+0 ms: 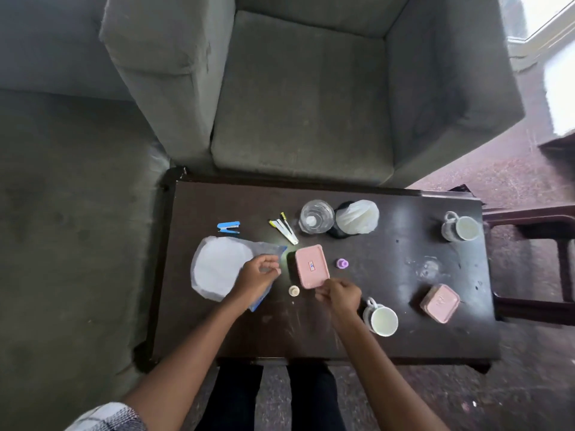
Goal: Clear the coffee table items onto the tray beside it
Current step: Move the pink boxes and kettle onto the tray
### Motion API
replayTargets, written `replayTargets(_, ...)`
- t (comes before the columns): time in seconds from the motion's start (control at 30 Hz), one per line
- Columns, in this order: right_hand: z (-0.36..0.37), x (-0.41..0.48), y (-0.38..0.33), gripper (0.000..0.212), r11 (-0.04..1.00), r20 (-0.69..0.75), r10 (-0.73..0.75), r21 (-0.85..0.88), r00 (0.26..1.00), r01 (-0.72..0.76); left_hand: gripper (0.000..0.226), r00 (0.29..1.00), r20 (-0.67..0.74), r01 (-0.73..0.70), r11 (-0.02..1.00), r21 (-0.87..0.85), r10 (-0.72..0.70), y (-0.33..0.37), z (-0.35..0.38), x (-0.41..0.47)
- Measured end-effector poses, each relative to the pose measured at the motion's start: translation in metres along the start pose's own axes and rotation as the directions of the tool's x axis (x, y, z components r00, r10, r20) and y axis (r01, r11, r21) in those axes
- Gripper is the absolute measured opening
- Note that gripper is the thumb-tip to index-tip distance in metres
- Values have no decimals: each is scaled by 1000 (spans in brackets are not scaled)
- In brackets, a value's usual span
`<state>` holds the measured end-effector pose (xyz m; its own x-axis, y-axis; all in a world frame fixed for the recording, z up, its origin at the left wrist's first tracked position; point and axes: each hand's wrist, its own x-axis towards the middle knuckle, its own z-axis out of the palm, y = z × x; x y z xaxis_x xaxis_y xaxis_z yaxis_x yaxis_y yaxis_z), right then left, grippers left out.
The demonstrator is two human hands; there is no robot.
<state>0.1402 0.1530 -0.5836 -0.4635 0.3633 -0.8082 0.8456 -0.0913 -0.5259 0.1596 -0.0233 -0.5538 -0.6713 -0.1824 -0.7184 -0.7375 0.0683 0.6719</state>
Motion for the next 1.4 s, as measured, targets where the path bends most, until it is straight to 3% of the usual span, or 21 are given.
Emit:
replayTargets(0.13, -36, -24, 2, 22, 982, 157, 20, 182, 987, -49, 71, 963, 243, 152, 980, -128, -117, 12, 51, -10)
replayTargets(0.2, -53, -32, 3, 18, 982, 191, 28, 177, 981, -63, 53, 949, 280, 204, 962, -180, -149, 12, 74, -10)
replayTargets(0.27, -73, -35, 0, 10, 987, 237, 44, 142, 971, -79, 37, 970, 204, 158, 980, -122, -131, 11, 93, -9)
replayTargets(0.37, -114, -20, -14, 11, 990, 272, 80, 86, 959, -108, 35, 975, 192, 131, 986, -99, -110, 23, 120, -11)
replayTargets(0.43, -147, 4, -25, 14, 991, 154, 66, 107, 986, -83, 33, 972, 208, 135, 984, -118, -108, 36, 138, -13)
replayTargets(0.53, -204, 64, -32, 19, 989, -162, 43, 147, 986, -19, 28, 970, 232, 104, 989, -100, -79, 56, 169, -12)
replayTargets(0.6, -240, 101, -33, 12, 998, -329, 50, 62, 943, -31, 33, 968, 244, 80, 994, -79, -59, 67, 189, -10)
replayTargets(0.67, -268, 133, -29, 18, 993, -407, 64, -60, 911, -97, 42, 966, 253, 61, 997, -43, -49, 74, 208, -9)
replayTargets(0.87, -275, 176, -20, 23, 966, -164, 222, -98, 961, -239, 43, 959, 274, 60, 996, 72, -77, 82, 248, -9)
replayTargets(1.03, -261, 180, -19, 20, 976, -231, 206, -23, 951, -217, 51, 957, 278, 52, 992, 112, -81, 80, 256, -17)
replayTargets(1.13, -261, 168, -25, 11, 980, -172, 199, 8, 965, -201, 51, 962, 266, 33, 995, 94, -57, 86, 255, -31)
replayTargets(1.27, -271, 119, -50, 23, 999, -26, 26, 43, 999, -25, 54, 961, 274, 14, 995, 94, -39, 97, 250, -52)
replayTargets(1.4, -296, 39, -69, 19, 979, -53, -197, 40, 979, 199, 51, 960, 278, -59, 993, 107, 27, 113, 244, -90)
